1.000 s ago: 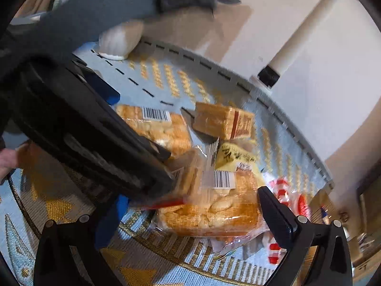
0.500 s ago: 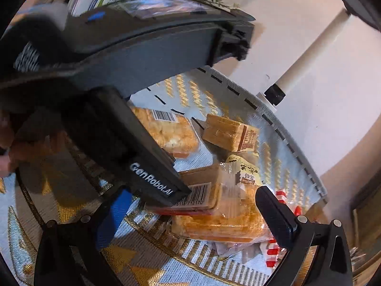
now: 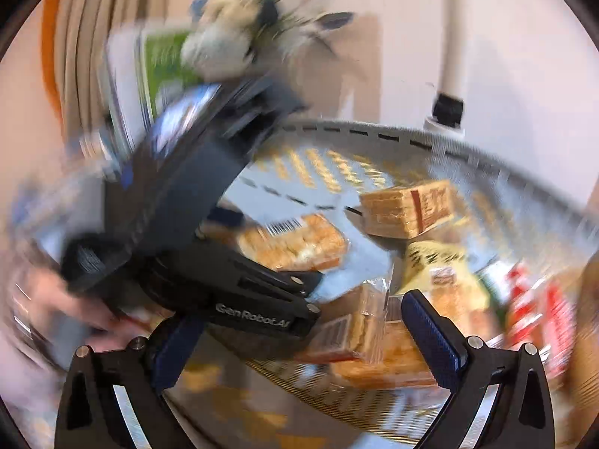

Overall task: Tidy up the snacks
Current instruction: 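Grasp the clear bread-cube pack with the left tool while the right tool grasps a narrow bread pack, then lift both held packs off the table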

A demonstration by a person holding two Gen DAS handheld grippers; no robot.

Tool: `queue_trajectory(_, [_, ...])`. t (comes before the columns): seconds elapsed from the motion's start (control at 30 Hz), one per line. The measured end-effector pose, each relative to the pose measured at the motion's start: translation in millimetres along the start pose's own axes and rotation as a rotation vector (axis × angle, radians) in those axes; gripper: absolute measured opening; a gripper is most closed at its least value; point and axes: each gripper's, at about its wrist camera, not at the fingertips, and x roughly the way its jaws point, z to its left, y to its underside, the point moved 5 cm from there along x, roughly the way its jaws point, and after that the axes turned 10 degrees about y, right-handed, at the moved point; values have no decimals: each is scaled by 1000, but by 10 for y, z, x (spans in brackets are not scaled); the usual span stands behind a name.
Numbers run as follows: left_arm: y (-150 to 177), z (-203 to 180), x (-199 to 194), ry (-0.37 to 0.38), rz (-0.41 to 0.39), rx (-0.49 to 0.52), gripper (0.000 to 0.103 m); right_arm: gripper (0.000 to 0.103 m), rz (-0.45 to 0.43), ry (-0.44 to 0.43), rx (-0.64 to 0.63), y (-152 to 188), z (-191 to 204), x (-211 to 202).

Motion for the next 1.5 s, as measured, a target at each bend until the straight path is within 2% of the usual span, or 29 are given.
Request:
queue_trajectory(0.13, [10,69,-52,20,-20,-29,102,86,3,14,0,-25,53,-8])
queue_trajectory(0.23, [22,69,-57,17,-16,-24,101,76,6,-28,40,-15,6,-4])
queue_trajectory(0.27, [19,64,-57,16,-18,-24,99,49,27,-38,46,12,-10,46])
queue_trajectory(0.3, [34,57,-89,24,-28,-19,83,34,54,-33,58,33,-20,90])
queue_trajectory(0.33, [31,46,-124,38,-43,-11,55,27,66,-38,83,45,-87,146])
queue_trajectory(0.37, [36,16,-150,65,-53,0,44,23,70,-90,124,55,-129,151])
queue_trajectory(0.43, [38,27,-152,70,-54,1,43,21,74,-111,172,79,-192,140])
queue_trajectory(0.5, [42,18,-161,62,-56,9,43,12,62,-124,216,82,-258,119])
queue_trajectory(0.6, [24,9,-152,60,-59,5,43,12,65,-174,281,92,-354,137])
queue_trajectory(0.9, [42,97,-193,53,-69,-30,43,12,47,-227,359,146,-475,71])
queue_trajectory(1.37, [89,166,-272,8,-77,-55,43,12,64,-250,366,165,-474,90])
queue_trajectory(1.5, [80,161,-272,16,-81,-61,43,11,64,-249,365,168,-478,93])
